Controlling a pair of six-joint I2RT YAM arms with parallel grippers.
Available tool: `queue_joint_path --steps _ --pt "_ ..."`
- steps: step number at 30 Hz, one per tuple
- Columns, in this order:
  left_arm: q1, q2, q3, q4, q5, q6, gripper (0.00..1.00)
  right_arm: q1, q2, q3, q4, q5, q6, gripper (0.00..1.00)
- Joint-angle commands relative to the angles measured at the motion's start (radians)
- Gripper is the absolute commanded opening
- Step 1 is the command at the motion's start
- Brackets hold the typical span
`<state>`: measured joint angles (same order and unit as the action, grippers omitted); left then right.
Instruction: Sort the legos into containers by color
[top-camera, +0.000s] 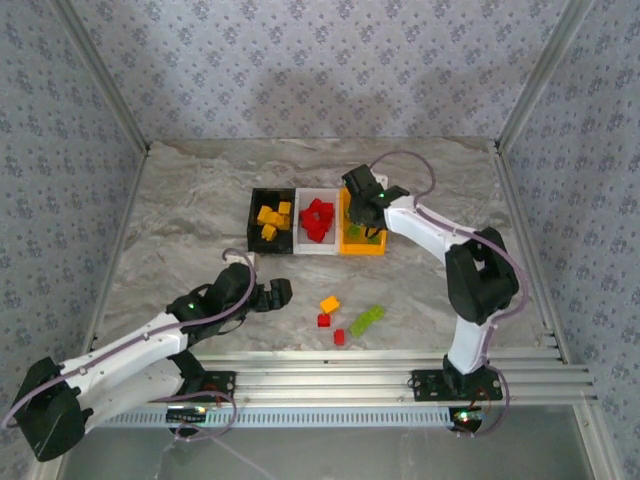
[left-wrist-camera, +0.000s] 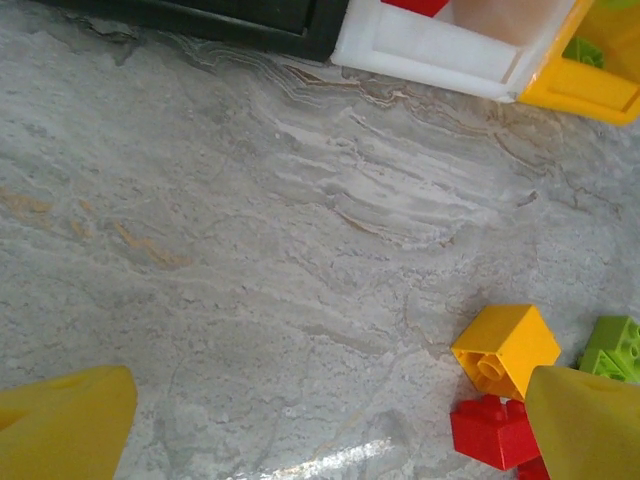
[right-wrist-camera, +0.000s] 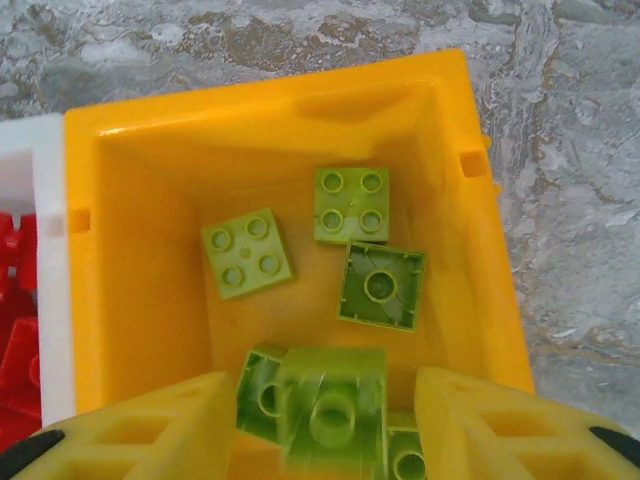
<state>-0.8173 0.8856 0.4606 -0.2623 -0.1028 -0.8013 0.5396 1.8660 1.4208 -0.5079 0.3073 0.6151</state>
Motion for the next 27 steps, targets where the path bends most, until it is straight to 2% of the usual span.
queue_joint_path --steps 1,4,9,15,21,27 --pt "0.003 0.013 0.049 0.006 0.042 0.038 0.99 0.0 -0.013 0.046 -0.007 0.009 -0.011 0.64" --pt "0.001 0.03 0.064 0.01 0.068 0.053 0.99 0.013 -0.076 0.018 0.0 0.018 -0.012 0.68" --pt "-0.039 0.094 0.089 0.047 0.113 0.089 0.99 0.062 -0.229 -0.127 0.004 0.026 0.007 0.7" --pt "-0.171 0.295 0.177 0.057 0.115 0.156 0.83 0.111 -0.424 -0.395 0.053 0.015 0.091 0.71" --pt "-0.268 0.466 0.268 0.051 0.017 0.211 0.83 0.113 -0.561 -0.555 0.074 -0.005 0.126 0.71" --pt "-0.296 0.623 0.394 0.027 -0.052 0.31 0.83 0.113 -0.652 -0.621 0.063 0.004 0.15 0.73"
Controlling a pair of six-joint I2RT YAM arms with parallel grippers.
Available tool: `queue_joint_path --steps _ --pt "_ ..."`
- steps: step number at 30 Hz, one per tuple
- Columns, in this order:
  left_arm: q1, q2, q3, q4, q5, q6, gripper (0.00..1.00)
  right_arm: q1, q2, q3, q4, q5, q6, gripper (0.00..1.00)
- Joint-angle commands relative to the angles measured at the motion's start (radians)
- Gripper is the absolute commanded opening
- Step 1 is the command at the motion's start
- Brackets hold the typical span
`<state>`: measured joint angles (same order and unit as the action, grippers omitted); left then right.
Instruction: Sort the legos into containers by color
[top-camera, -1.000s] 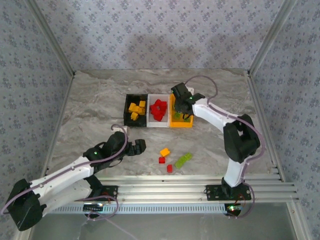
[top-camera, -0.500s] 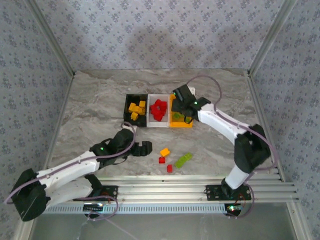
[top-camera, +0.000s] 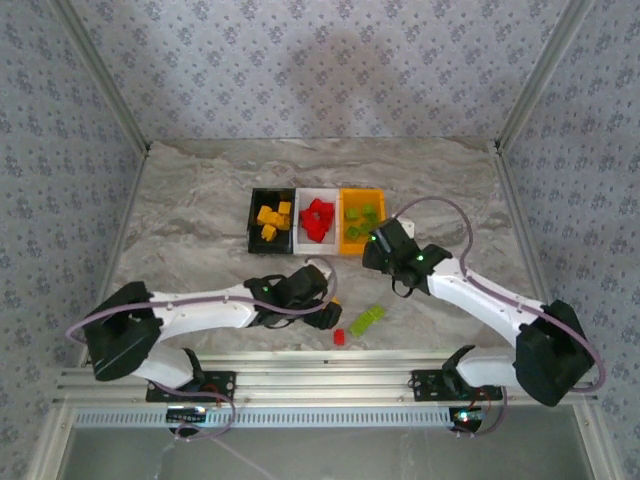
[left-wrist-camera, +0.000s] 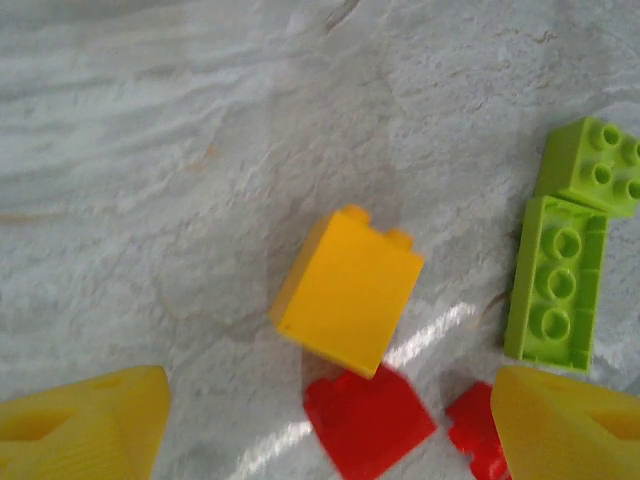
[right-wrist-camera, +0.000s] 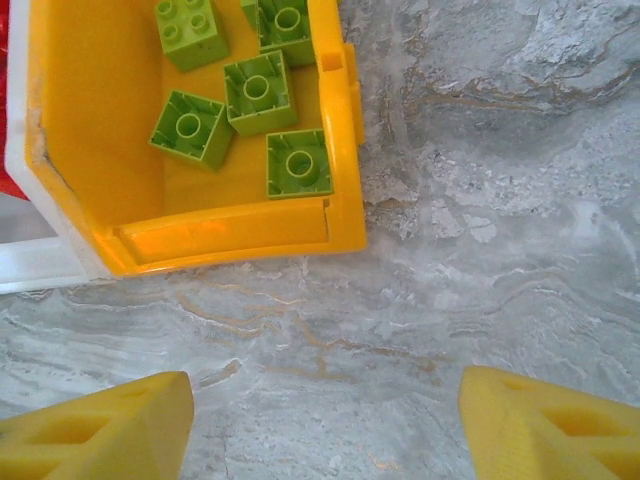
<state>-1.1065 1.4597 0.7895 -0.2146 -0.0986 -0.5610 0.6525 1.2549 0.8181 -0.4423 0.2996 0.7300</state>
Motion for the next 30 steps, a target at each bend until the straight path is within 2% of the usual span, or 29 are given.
queue_joint_path --steps 1,9,11,16,21,26,30 --pt "-0.007 0.077 0.088 -0.036 -0.061 0.077 0.83 -0.002 -0.052 -0.024 -0.012 0.013 0.039 0.73" --pt "-0.009 0.226 0.172 -0.089 -0.102 0.096 0.82 -0.022 -0.143 -0.065 -0.015 0.018 0.049 0.75" --pt "-0.009 0.252 0.185 -0.089 -0.1 0.102 0.77 -0.028 -0.155 -0.068 -0.019 0.017 0.052 0.75" --pt "-0.02 0.287 0.198 -0.086 -0.076 0.102 0.55 -0.04 -0.177 -0.067 -0.038 0.021 0.052 0.75" --pt "-0.026 0.278 0.189 -0.092 -0.097 0.09 0.39 -0.057 -0.191 -0.079 -0.032 0.016 0.056 0.75" --pt "-0.011 0.214 0.165 -0.097 -0.173 0.075 0.29 -0.064 -0.196 -0.086 -0.024 0.015 0.059 0.75" --pt "0.071 0.085 0.131 -0.107 -0.212 0.065 0.24 -0.067 -0.204 -0.089 -0.018 0.02 0.06 0.74"
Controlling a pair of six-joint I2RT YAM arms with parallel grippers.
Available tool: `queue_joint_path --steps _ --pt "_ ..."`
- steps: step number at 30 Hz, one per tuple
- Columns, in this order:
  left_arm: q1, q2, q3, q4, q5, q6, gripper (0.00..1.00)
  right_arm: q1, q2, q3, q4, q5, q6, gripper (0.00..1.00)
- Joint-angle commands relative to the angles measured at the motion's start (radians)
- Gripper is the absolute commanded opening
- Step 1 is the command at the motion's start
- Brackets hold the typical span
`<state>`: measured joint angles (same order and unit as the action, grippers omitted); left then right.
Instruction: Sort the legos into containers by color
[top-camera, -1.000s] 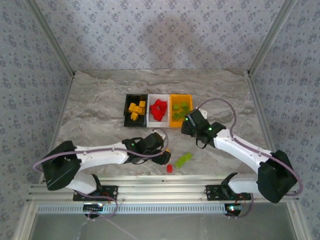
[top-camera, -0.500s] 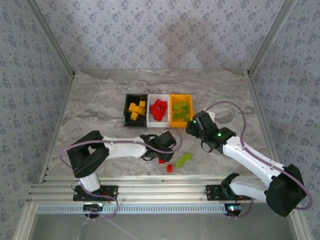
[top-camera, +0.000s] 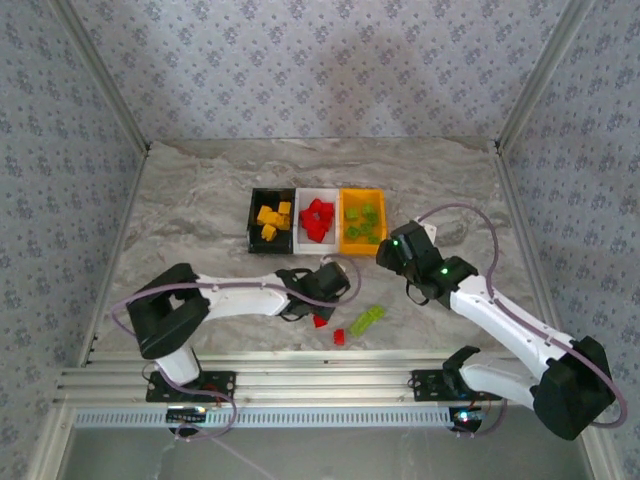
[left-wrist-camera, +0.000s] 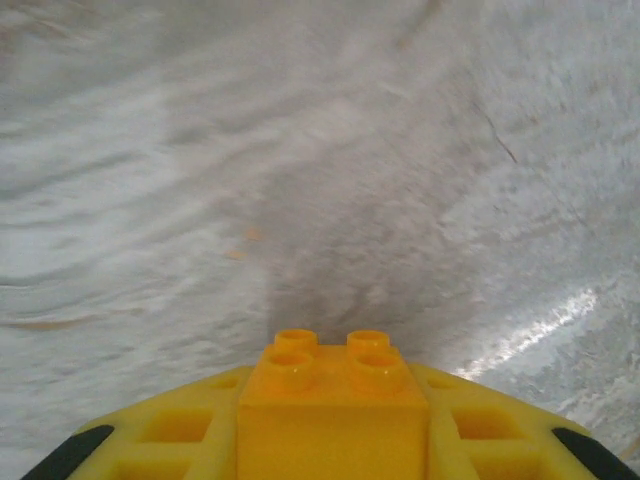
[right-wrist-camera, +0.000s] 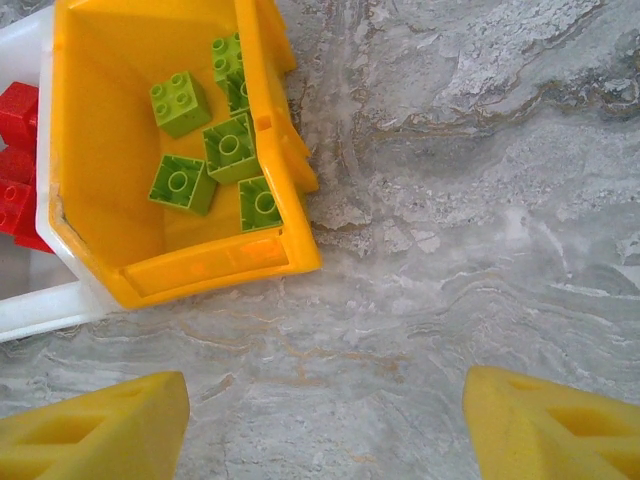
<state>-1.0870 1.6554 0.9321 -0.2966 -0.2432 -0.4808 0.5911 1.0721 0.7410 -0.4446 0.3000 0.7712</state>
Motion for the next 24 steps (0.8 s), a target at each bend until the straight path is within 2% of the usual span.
queue_joint_path --steps 1,5,9,16,24 --pt "0.076 -0.154 -0.021 -0.026 -0.076 -0.016 0.24 -0.005 -0.023 -0.012 -0.017 0.019 0.017 0.74" --pt "0.218 -0.308 -0.032 -0.037 -0.087 -0.037 0.26 -0.003 -0.029 -0.021 -0.008 0.016 0.02 0.74" --pt "0.401 -0.339 -0.009 -0.007 0.016 -0.064 0.26 -0.003 -0.026 -0.031 0.004 0.01 0.025 0.74" --pt "0.59 -0.138 0.166 -0.004 0.083 -0.068 0.26 -0.002 -0.017 -0.028 0.0 0.005 0.021 0.74" --pt "0.64 0.082 0.372 -0.032 0.086 -0.071 0.26 0.004 -0.023 -0.047 0.008 -0.021 0.007 0.74"
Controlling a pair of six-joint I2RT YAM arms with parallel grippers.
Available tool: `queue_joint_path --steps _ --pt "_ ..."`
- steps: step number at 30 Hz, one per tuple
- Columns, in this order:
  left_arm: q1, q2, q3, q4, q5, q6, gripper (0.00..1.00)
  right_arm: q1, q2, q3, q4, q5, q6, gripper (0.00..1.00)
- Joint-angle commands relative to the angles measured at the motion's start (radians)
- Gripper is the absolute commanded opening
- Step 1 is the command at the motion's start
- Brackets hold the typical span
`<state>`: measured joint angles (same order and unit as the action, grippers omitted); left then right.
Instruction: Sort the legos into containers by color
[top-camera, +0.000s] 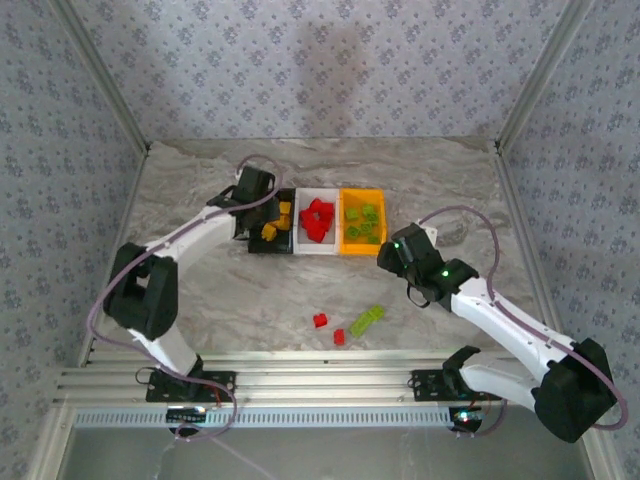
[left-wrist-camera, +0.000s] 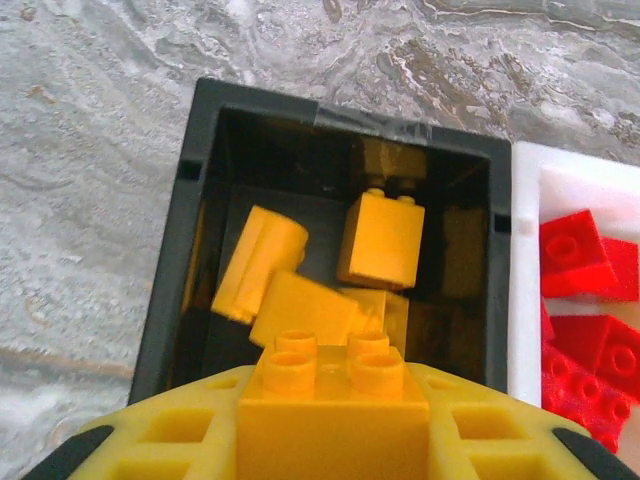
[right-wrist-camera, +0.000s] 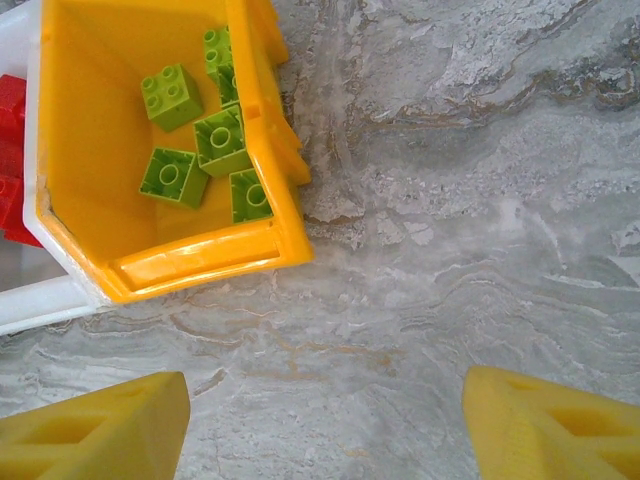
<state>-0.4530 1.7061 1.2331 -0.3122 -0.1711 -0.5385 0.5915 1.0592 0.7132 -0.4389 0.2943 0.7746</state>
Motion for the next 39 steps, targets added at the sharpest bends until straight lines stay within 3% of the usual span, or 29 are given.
queue_joint_path --steps 1,10,14,18,24,25,32,39 --pt "0.01 0.051 0.096 -0.023 0.015 -0.014 0.27 0.004 -0.011 -0.024 0.005 -0.024 0.001 0.74" --pt "0.013 0.155 0.213 -0.092 0.008 -0.002 0.46 0.045 -0.048 -0.061 0.027 -0.071 -0.021 0.75" --pt "0.01 0.1 0.192 -0.072 0.041 -0.019 0.62 0.09 -0.045 -0.067 0.033 -0.075 -0.037 0.75" --pt "-0.007 -0.011 0.142 -0.04 0.085 -0.039 0.72 0.143 -0.033 -0.065 0.046 -0.078 -0.053 0.76" --pt "-0.079 -0.262 -0.062 0.042 0.123 -0.08 0.86 0.266 0.032 -0.034 0.07 -0.092 -0.085 0.77" --pt "-0.097 -0.311 -0.116 0.061 0.128 -0.091 0.98 0.297 0.053 -0.025 0.079 -0.093 -0.093 0.77" --pt "-0.225 -0.608 -0.493 0.124 0.075 -0.209 0.99 0.454 0.28 0.061 0.121 -0.109 -0.136 0.79" --pt "-0.23 -0.917 -0.789 0.033 -0.054 -0.359 0.99 0.557 0.457 0.135 0.15 -0.096 -0.126 0.8"
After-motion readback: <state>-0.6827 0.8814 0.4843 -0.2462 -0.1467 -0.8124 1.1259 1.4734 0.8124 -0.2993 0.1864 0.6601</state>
